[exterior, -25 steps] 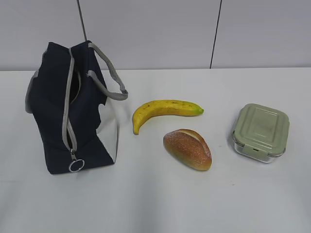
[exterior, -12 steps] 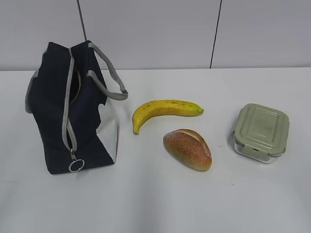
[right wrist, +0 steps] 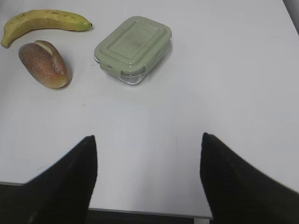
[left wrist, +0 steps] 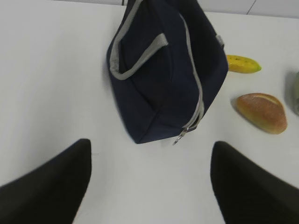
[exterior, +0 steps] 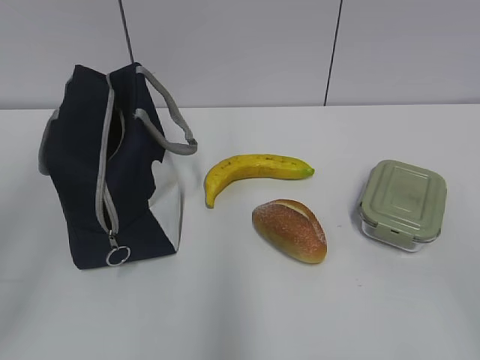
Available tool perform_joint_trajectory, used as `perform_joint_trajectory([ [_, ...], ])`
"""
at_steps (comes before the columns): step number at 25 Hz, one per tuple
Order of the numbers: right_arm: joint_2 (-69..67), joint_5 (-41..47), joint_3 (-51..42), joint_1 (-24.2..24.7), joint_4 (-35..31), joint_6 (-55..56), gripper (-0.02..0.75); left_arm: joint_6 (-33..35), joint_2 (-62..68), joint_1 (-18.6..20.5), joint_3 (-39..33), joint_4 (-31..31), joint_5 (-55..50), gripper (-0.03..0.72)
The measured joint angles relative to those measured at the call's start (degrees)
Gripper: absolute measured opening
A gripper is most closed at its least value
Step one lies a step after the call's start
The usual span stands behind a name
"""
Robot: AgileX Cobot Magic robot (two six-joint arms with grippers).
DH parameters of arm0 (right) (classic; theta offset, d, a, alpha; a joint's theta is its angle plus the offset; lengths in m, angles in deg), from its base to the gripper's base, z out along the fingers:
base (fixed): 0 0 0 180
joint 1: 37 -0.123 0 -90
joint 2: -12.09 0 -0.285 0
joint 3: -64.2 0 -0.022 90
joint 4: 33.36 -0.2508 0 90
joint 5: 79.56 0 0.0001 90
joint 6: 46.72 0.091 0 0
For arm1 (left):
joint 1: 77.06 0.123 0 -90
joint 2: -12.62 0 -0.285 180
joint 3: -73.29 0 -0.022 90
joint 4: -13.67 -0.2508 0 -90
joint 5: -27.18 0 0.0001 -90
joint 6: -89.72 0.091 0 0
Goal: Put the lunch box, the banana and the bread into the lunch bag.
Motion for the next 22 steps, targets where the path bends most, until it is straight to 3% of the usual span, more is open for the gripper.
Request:
perform_joint_trajectory([
  [11,0.00,0.00,0.00,0.00,0.00,0.00,0.510,0.26,30.90,-0.63,21.00,11.22,-1.85,0.518],
  [22,0.00,0.00,0.00,0.00,0.00,0.00,0.510,0.44,55.31,-1.09,35.77,12.34,-8.92,0.512],
])
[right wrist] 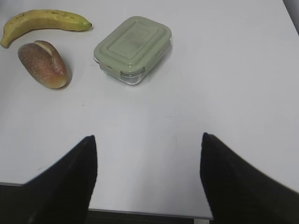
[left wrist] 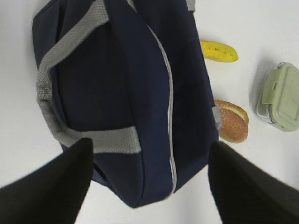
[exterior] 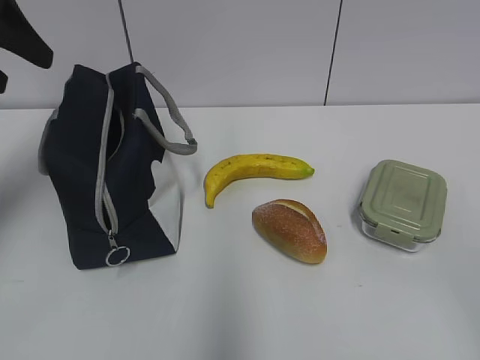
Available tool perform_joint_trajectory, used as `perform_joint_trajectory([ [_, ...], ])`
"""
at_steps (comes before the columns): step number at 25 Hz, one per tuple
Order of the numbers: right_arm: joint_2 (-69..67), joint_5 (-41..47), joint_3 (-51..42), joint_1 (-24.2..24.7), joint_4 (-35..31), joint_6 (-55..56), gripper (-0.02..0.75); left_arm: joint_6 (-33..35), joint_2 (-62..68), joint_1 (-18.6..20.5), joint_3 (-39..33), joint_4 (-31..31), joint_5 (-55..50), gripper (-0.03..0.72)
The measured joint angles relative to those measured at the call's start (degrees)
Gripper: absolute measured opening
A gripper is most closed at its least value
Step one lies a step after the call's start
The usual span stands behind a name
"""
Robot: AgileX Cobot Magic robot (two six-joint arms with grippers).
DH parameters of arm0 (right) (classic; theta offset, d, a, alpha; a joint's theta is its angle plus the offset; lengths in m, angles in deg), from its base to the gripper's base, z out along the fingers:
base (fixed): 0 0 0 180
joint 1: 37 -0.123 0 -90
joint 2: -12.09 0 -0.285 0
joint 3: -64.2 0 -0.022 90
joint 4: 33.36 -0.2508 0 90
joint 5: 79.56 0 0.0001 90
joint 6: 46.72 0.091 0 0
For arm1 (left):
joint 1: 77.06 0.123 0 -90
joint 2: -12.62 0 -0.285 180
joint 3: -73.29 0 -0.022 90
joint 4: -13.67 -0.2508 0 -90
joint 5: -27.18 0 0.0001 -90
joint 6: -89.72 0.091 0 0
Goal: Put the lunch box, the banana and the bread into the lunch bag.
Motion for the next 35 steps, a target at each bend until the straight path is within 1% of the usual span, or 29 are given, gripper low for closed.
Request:
perform_joint_trajectory([
  [5,0.00,0.00,0.00,0.00,0.00,0.00,0.510,0.00,5.65,0.00,3.30,1.81,0.00,0.469],
  [9,0.00,0.00,0.00,0.00,0.00,0.00,0.510,0.00,8.82,0.00,3.97,1.95,0.24,0.440],
  [18,0.00,0.00,0.00,0.00,0.00,0.00,0.510,0.08,12.60,0.00,4.09,2.37,1.74,0.434],
  [24,0.00,0.00,0.00,0.00,0.00,0.00,0.510,1.99,12.98,0.00,4.15,4.20,2.99,0.428],
  [32,0.00,0.00,0.00,0.00,0.00,0.00,0.510,2.10,15.05,0.00,4.15,4.30,3.12,0.335],
  [34,0.00,0.00,0.00,0.00,0.00,0.00,0.510,2.16,15.16,0.00,4.15,4.42,3.12,0.278],
  [35,0.00,0.00,0.00,0.00,0.00,0.00,0.510,2.16,15.16,0.00,4.15,4.42,3.23,0.234],
])
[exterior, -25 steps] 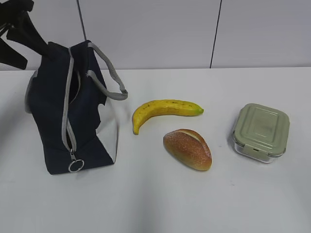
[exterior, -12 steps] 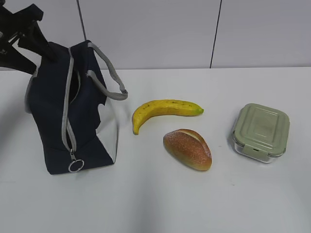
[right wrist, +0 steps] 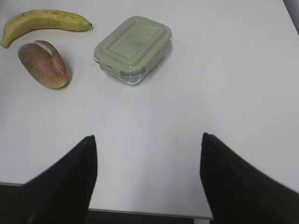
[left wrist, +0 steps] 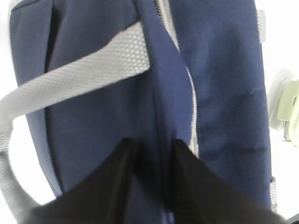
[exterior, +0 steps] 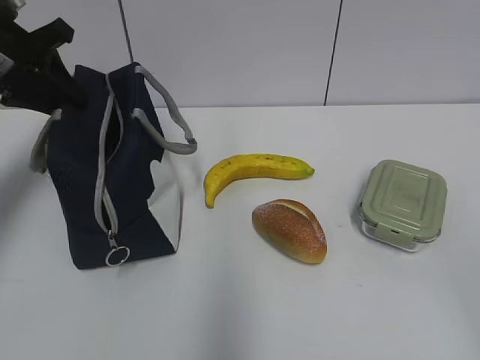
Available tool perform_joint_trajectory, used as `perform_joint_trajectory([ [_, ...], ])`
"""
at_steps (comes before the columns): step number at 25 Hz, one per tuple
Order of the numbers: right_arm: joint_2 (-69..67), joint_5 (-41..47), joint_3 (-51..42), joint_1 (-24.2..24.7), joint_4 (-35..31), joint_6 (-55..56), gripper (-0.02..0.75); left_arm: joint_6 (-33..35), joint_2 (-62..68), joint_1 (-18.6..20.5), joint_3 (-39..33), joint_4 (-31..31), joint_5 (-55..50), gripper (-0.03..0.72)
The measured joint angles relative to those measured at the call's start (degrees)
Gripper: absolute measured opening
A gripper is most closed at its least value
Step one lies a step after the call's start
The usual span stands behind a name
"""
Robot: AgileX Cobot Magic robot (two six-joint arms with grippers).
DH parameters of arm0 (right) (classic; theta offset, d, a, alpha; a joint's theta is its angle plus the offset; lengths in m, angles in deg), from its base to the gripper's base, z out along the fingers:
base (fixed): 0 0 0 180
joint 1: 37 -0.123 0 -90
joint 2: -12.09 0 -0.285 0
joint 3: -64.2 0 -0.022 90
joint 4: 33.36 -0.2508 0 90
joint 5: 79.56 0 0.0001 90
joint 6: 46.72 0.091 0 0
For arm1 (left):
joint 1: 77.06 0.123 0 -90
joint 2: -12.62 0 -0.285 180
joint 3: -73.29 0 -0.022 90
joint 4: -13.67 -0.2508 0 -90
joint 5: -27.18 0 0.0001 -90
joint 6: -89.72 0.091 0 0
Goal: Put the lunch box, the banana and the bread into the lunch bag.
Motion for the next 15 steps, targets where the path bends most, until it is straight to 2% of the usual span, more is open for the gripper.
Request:
perform_joint_trajectory([
  [5,0.00,0.00,0.00,0.00,0.00,0.00,0.510,0.00,0.05,0.00,0.00,0.00,0.06,0.015],
  [15,0.00,0.00,0.00,0.00,0.00,0.00,0.510,0.58,0.11,0.00,0.00,1.97,-0.16,-0.002],
])
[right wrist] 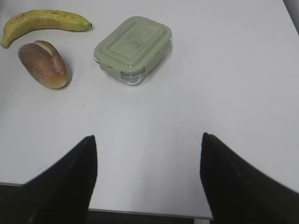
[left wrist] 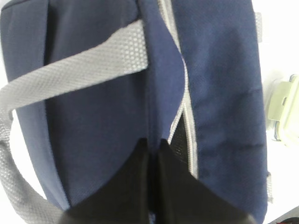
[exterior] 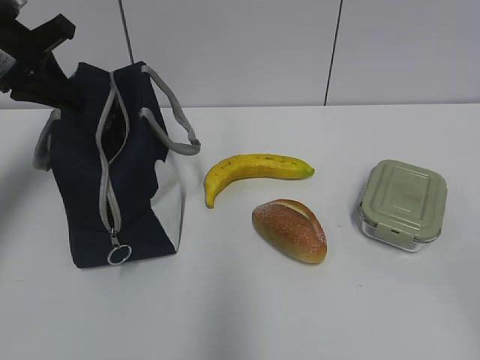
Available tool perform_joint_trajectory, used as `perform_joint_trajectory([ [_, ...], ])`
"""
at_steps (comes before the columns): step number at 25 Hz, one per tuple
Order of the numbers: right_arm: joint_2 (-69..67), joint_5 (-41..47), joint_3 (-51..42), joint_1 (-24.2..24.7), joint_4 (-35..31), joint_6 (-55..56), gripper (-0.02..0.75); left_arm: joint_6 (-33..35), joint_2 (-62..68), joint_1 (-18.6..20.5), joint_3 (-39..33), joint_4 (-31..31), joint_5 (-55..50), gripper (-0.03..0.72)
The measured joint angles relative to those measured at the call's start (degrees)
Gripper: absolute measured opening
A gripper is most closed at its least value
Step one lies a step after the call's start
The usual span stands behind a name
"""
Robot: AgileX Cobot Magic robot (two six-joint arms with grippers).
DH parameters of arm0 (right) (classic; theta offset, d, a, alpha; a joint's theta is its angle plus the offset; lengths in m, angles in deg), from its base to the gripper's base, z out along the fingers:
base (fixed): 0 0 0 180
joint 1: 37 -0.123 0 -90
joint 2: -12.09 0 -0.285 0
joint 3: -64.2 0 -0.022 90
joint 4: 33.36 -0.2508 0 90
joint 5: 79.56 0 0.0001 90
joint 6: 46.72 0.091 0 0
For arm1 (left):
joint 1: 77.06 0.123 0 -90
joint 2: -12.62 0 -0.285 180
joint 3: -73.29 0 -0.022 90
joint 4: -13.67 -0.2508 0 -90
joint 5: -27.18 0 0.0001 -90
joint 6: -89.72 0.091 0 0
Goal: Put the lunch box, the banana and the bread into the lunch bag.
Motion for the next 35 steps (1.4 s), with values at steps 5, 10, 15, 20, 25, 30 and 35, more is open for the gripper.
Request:
perform_joint_trajectory([
  [5,0.00,0.00,0.00,0.00,0.00,0.00,0.510,2.15,0.00,0.00,0.00,0.81,-1.36,-0.003],
  [10,0.00,0.00,0.00,0.00,0.00,0.00,0.510,2.93,0.00,0.00,0.00,2.23,-2.52,-0.002],
  [15,0.00,0.00,0.00,0.00,0.00,0.00,0.510,3.53,0.00,0.00,0.00,2.94,-3.18,-0.002],
  [20,0.00,0.00,0.00,0.00,0.00,0.00,0.511,3.59,0.00,0.00,0.00,2.98,-3.20,-0.002],
  [25,0.00,0.00,0.00,0.00,0.00,0.00,0.510,3.73,0.00,0.00,0.00,2.98,-3.20,-0.002],
  [30,-4.86,-3.05,1.94,0.00,-0.49,0.00,0.510,3.75,0.00,0.00,0.00,2.98,-3.24,-0.002],
  [35,-16.51,-8.68,5.02,0.00,-2.24,0.00,0.510,3.91,0.00,0.00,0.00,3.00,-3.24,-0.002],
])
